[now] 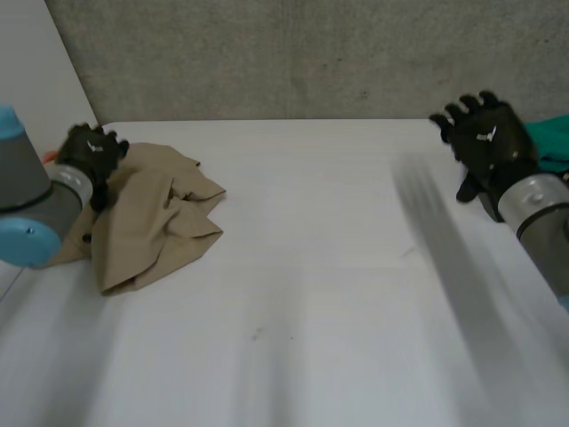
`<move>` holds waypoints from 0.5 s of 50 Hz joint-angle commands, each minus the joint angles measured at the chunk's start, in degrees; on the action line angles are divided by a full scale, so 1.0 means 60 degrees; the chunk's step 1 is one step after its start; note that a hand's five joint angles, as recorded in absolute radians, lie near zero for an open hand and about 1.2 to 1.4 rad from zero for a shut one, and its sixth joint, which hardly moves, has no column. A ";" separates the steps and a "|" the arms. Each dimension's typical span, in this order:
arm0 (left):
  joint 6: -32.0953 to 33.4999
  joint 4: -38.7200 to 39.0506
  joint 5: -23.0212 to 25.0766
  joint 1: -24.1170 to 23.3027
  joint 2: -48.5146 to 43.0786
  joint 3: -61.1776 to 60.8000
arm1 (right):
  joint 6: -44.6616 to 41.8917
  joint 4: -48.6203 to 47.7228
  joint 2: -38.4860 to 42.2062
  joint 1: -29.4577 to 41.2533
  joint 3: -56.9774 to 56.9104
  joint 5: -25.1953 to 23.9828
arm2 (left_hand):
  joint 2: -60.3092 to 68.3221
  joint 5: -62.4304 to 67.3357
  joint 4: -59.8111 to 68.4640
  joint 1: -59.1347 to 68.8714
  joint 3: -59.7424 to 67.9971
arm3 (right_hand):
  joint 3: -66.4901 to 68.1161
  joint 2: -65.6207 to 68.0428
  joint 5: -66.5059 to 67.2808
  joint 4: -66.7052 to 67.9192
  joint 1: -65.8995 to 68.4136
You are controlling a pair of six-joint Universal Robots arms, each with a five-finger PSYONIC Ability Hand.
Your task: Fold the laundry.
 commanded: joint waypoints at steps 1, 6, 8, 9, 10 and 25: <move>-0.0366 0.0979 0.2098 0.0658 -0.1607 0.0488 | 0.0003 -0.0297 0.0167 -0.0122 0.0839 -0.0016 | 0.4827 0.4700 0.4845 0.4825 0.4750 | -0.0350 -0.0356 -0.0460 -0.0380 -0.0476; -0.1507 0.1711 0.2084 0.0497 -0.1360 0.0459 | -0.0011 -0.0429 0.0168 -0.0209 0.1235 -0.0031 | 1.1307 1.1181 1.1325 1.1305 1.1231 | -0.0350 -0.0356 -0.0460 -0.0380 -0.0476; -0.2122 0.1917 0.2069 0.0380 -0.0966 0.0372 | -0.0011 -0.0458 0.0153 -0.0239 0.1338 -0.0031 | 1.1307 1.1181 1.1325 1.1305 1.1231 | -0.0350 -0.0356 -0.0460 -0.0380 -0.0476; -0.2836 0.2048 0.2055 0.0206 -0.0413 0.0270 | -0.0011 -0.0458 0.0138 -0.0239 0.1353 -0.0045 | 1.1307 1.1181 1.1325 1.1305 1.1231 | -0.0350 -0.0356 -0.0460 -0.0380 -0.0476; -0.3177 0.2108 0.2040 0.0102 -0.0132 0.0196 | -0.0011 -0.0458 0.0124 -0.0239 0.1367 -0.0045 | 1.1307 1.1181 1.1325 1.1305 1.1231 | -0.0350 -0.0356 -0.0460 -0.0380 -0.0476; -0.6740 0.2240 0.1762 -0.3383 0.2553 -0.0449 | 0.0165 -0.0327 -0.0565 -0.0268 0.1674 0.0131 | 1.1307 1.1181 1.1325 1.1305 1.1231 | -0.0350 -0.0356 -0.0460 -0.0380 -0.0476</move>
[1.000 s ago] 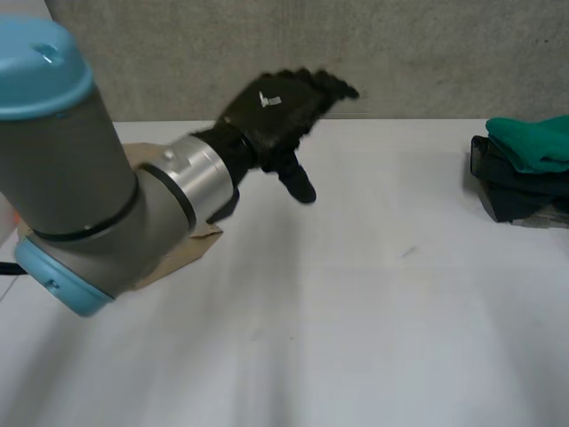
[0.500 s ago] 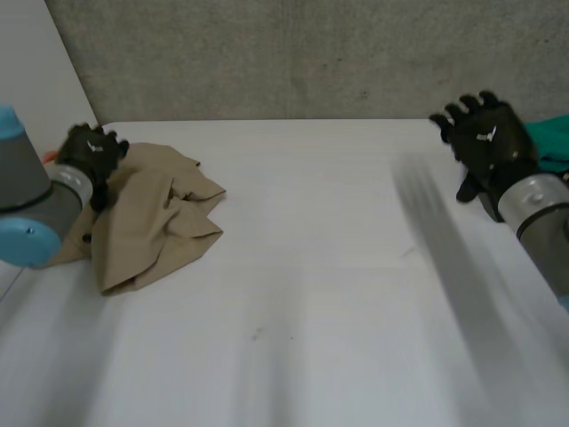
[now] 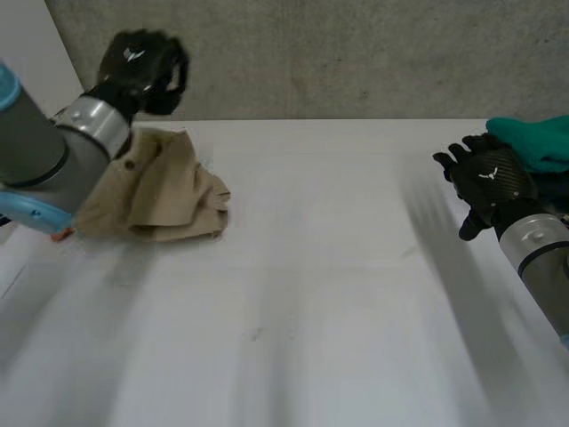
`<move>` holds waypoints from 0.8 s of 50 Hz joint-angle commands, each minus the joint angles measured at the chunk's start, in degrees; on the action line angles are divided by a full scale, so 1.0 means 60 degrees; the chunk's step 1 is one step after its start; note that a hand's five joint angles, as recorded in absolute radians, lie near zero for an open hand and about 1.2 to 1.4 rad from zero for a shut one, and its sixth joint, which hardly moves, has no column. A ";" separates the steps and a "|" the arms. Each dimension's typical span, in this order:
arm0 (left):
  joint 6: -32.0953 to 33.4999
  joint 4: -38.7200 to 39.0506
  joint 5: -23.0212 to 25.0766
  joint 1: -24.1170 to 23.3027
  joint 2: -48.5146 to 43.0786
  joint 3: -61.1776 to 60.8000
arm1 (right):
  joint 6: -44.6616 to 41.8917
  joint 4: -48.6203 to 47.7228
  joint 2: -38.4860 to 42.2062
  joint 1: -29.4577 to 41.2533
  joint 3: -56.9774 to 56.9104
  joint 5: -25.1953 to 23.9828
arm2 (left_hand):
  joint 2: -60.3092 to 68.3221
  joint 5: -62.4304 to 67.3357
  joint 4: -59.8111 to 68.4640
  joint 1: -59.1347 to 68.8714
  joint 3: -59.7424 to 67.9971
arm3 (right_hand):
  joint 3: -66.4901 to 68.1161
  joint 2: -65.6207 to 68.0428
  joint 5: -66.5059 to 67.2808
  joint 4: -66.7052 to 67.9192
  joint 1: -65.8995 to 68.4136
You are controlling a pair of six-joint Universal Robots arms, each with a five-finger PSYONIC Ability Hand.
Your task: Fold the laundry.
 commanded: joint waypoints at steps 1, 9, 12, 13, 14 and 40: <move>-0.0719 -0.0049 -0.0248 -0.1812 0.0007 -0.0118 | 0.0083 0.0086 -0.0376 0.0001 0.0277 0.0029 | 0.1930 0.2258 0.1903 0.2236 0.1996 | -0.0350 -0.0356 -0.0460 -0.0380 -0.0476; 0.0041 -0.0122 -0.1185 -0.3118 -0.1943 0.0043 | 0.0098 0.0086 -0.0479 0.0001 0.0512 0.0000 | 0.1930 0.2258 0.1903 0.2236 0.1996 | -0.0350 -0.0356 -0.0460 -0.0380 -0.0476; 0.0757 -0.0137 -0.1725 -0.3118 -0.1768 0.0029 | 0.0098 0.0086 -0.0450 -0.0028 0.0570 -0.0044 | -0.7214 -0.6886 -0.7241 -0.6908 -0.7148 | -0.0350 -0.0356 -0.0460 -0.0380 -0.0476; 0.0920 -0.0151 -0.1888 -0.3089 -0.1695 0.0014 | 0.0098 0.0072 -0.0450 -0.0043 0.0585 -0.0059 | -0.8205 -0.7877 -0.8232 -0.7899 -0.8139 | -0.0350 -0.0356 -0.0460 -0.0380 -0.0476; 0.1095 -0.0152 -0.2078 -0.3075 -0.1592 -0.0015 | 0.0098 0.0086 -0.0450 -0.0072 0.0600 -0.0088 | -0.8798 -0.8470 -0.8825 -0.8492 -0.8732 | -0.0350 -0.0356 -0.0460 -0.0380 -0.0476; 0.3192 -0.1382 0.0015 0.1847 -0.3538 0.1024 | 0.0083 0.0057 -0.0083 0.0030 0.0629 -0.0030 | -0.8445 -0.8117 -0.8472 -0.8139 -0.8379 | -0.0350 -0.0356 -0.0460 -0.0380 -0.0476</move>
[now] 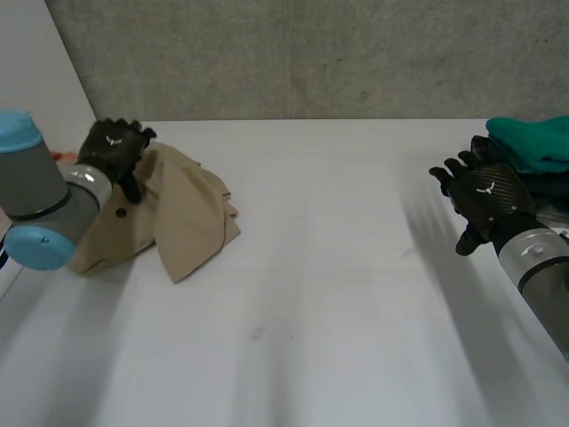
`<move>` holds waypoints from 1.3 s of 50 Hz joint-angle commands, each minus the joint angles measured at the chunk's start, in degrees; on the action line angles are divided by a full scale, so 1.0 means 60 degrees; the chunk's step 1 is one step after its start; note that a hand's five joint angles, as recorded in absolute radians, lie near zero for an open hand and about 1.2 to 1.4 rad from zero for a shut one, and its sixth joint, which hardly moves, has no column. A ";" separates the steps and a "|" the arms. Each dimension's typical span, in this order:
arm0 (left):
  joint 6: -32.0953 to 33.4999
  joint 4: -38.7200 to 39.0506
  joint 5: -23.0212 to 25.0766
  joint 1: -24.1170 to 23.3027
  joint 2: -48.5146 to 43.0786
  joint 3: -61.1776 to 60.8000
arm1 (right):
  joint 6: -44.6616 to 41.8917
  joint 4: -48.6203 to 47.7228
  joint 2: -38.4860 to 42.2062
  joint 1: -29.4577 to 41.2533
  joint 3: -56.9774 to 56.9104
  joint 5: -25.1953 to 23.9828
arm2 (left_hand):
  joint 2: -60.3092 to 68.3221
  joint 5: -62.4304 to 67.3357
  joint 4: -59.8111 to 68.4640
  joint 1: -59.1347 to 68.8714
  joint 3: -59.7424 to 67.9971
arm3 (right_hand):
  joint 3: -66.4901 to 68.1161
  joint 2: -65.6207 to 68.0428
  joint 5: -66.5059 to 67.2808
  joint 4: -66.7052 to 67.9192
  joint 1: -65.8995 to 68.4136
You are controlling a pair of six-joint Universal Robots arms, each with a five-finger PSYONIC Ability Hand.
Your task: Fold the laundry.
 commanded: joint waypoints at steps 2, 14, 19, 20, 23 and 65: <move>-0.0129 0.0119 0.1184 0.0492 -0.1598 0.1191 | -0.0023 -0.0018 0.0180 0.0028 0.0029 0.0050 | 0.5933 0.5948 0.5944 0.5954 0.5803 | -0.0350 -0.0356 -0.0460 -0.0380 -0.0476; -0.1576 0.0411 0.1125 -0.0853 0.0373 0.0930 | -0.0023 -0.0033 0.0239 -0.0031 0.0029 0.0064 | 1.1130 1.1145 1.1141 1.1150 1.0999 | -0.0350 -0.0356 -0.0460 -0.0380 -0.0476; -0.2486 0.0588 0.1110 -0.1777 0.1519 0.0798 | -0.0023 -0.0018 0.0239 -0.0031 0.0058 0.0064 | 1.1130 1.1145 1.1141 1.1150 1.0999 | -0.0350 -0.0356 -0.0460 -0.0380 -0.0476; -0.2647 0.0588 0.1110 -0.1938 0.1694 0.0783 | -0.0023 -0.0018 0.0224 -0.0031 0.0087 0.0064 | 1.1130 1.1145 1.1141 1.1150 1.0999 | -0.0350 -0.0356 -0.0460 -0.0380 -0.0476; -0.3233 0.0588 0.1067 -0.2539 0.2150 0.0681 | -0.0023 -0.0018 0.0181 -0.0060 0.0117 0.0064 | 1.1130 1.1145 1.1141 1.1150 1.0999 | -0.0350 -0.0356 -0.0460 -0.0380 -0.0476; -0.2943 0.0369 -0.0252 -0.2175 0.1816 -0.1474 | 0.4632 0.3292 -0.0537 0.0860 -0.0411 0.0474 | -0.0080 -0.0066 -0.0070 -0.0060 -0.0211 | -0.0350 -0.0356 -0.0460 -0.0380 -0.0476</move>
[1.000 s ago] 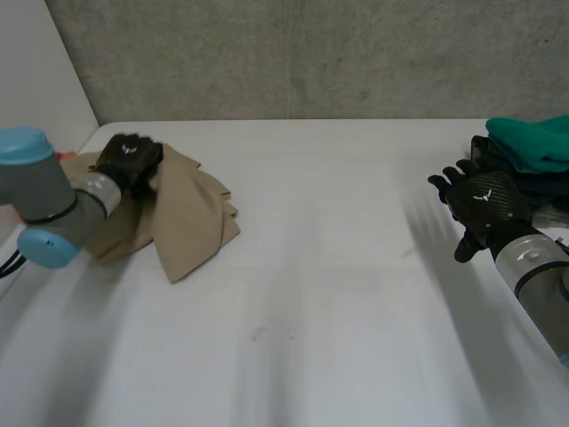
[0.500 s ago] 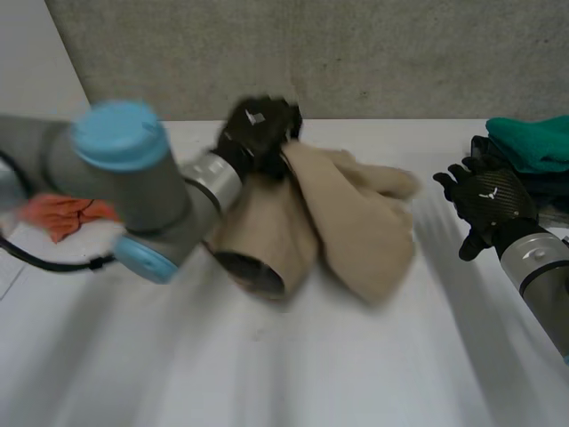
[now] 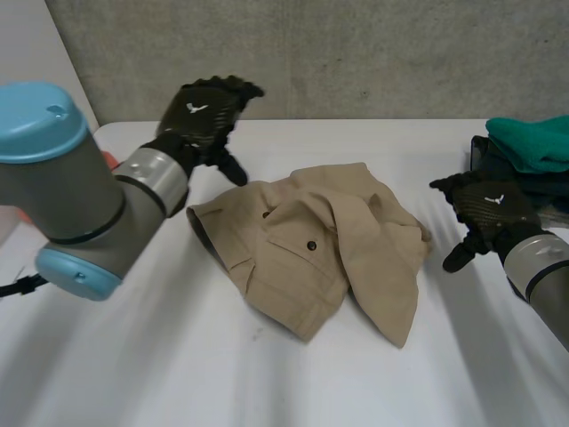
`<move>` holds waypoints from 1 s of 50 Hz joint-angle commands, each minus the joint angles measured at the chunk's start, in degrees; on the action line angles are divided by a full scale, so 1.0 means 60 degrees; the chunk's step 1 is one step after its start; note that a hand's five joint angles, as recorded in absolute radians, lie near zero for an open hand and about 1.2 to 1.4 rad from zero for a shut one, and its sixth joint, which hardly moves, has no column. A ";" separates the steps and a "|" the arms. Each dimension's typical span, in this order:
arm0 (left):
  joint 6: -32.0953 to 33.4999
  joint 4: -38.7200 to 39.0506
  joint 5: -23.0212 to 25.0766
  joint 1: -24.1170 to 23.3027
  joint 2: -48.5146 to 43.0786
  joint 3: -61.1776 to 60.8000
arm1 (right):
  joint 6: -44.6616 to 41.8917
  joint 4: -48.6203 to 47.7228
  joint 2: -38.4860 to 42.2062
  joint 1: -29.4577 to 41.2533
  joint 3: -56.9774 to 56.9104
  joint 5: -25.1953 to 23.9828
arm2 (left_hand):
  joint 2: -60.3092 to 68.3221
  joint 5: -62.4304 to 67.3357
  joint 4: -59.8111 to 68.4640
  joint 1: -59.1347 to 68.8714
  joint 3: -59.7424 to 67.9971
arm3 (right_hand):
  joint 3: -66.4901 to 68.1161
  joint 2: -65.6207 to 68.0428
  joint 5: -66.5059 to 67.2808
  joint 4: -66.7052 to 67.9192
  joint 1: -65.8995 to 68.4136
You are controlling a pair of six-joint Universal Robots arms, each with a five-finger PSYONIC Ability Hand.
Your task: Fold the laundry.
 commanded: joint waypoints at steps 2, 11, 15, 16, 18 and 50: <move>0.1150 -0.0174 0.0402 0.1279 -0.2115 0.0963 | 0.1720 0.1035 -0.0068 0.0923 -0.0063 0.0004 | -0.0070 -0.0038 -0.0062 -0.0182 -0.0165 | -0.0350 -0.0356 -0.0460 -0.0380 -0.0476; 0.2810 -0.0672 0.1033 0.1940 -0.4404 0.2606 | 0.1735 -0.0312 0.0663 0.2198 0.0069 0.0837 | 0.0015 0.0046 0.0022 -0.0097 -0.0081 | -0.0350 -0.0356 -0.0460 -0.0380 -0.0476; 0.2795 -0.0834 0.1370 0.1984 -0.4669 0.2812 | 0.1662 -0.1059 0.1176 0.2491 -0.0048 0.1687 | 0.0295 0.0327 0.0303 0.0183 0.0200 | -0.0350 -0.0356 -0.0460 -0.0380 -0.0476; 0.2795 -0.0834 0.1414 0.1984 -0.4713 0.2812 | 0.1531 -0.1234 0.1351 0.2608 -0.0106 0.1892 | 0.0351 0.0382 0.0358 0.0238 0.0255 | -0.0350 -0.0356 -0.0460 -0.0380 -0.0476; 0.2810 -0.0834 0.1473 0.1969 -0.4888 0.2871 | 0.1326 -0.1367 0.1484 0.2696 -0.0136 0.2025 | 0.1300 0.1332 0.1308 0.1188 0.1205 | 0.0080 0.0074 -0.0030 0.0050 -0.0046; 0.1257 -0.0951 -0.0123 -0.0095 0.0647 -0.1654 | -0.4418 -0.2641 0.4793 0.2199 -0.7178 0.1646 | 1.1085 1.1117 1.1093 1.0973 1.0990 | 1.1317 1.1311 1.1207 1.1286 1.1190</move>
